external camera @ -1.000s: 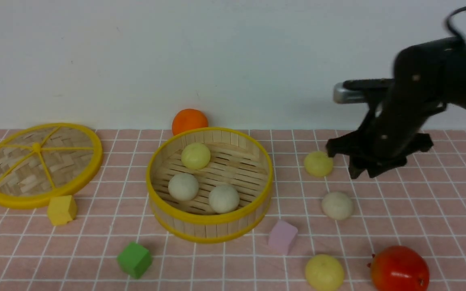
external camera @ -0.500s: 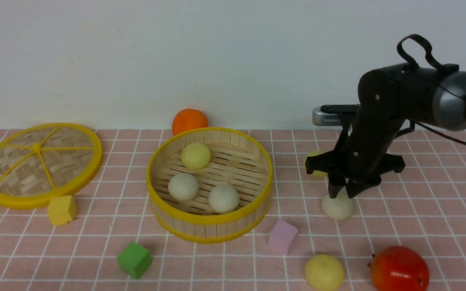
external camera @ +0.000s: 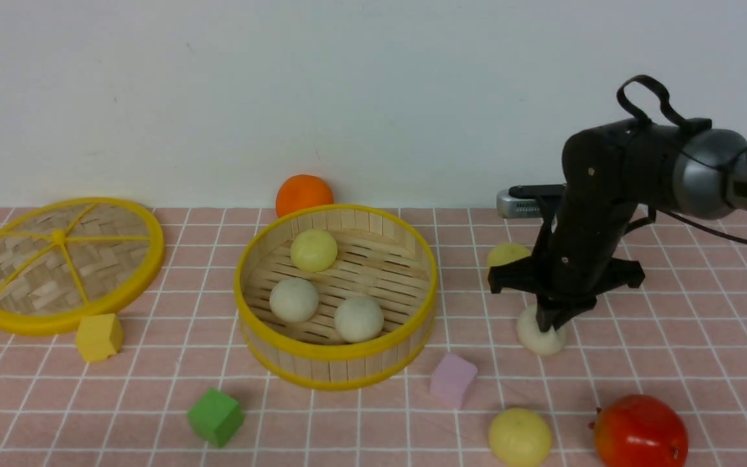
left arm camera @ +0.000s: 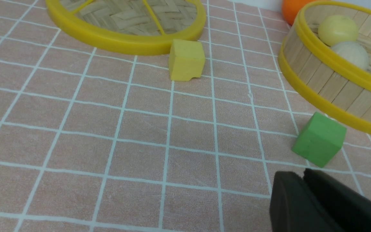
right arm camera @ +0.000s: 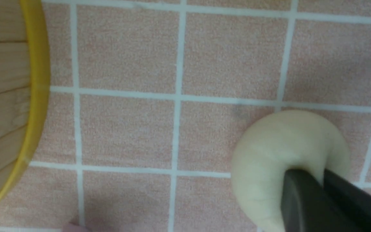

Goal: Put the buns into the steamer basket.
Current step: Use the right arm to put the steamed stuffed bun into the steamer

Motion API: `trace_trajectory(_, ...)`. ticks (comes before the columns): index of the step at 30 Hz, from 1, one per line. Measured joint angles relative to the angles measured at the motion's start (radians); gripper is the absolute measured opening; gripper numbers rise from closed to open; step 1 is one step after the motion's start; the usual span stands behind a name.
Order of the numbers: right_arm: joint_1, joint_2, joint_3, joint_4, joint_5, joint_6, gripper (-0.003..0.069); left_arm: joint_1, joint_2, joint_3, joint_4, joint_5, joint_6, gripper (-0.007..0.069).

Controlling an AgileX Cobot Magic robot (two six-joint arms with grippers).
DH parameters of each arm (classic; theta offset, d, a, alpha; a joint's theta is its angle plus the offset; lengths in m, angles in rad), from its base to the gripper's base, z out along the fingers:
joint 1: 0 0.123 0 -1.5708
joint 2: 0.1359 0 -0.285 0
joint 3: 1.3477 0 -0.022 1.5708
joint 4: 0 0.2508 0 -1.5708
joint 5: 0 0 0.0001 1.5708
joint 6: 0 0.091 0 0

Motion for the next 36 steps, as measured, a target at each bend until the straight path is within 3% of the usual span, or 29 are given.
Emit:
trace_trajectory(4, 0.000, -0.028, -0.061, 0.015, 0.067, -0.032, 0.0025, 0.000, 0.000, 0.000, 0.000, 0.000, 0.000, 0.0097)
trace_trajectory(14, 0.033, -0.091, -0.264, 0.397, 0.014, -0.291, 0.0025, 0.000, 0.000, 0.000, 0.000, 0.000, 0.000, 0.0108)
trace_trajectory(29, 0.119, 0.107, -0.264, 0.438, -0.084, -0.332, 0.0050, 0.000, 0.000, 0.000, 0.000, 0.000, 0.000, 0.0111)
trace_trajectory(31, 0.120, 0.115, -0.264, 0.432, -0.084, -0.333, 0.0084, 0.000, 0.000, 0.000, 0.000, 0.000, 0.000, 0.0111)
trace_trajectory(36, 0.120, 0.111, -0.264, 0.420, -0.057, -0.332, 0.0297, 0.000, 0.000, 0.000, 0.000, 0.000, 0.000, 0.0113)
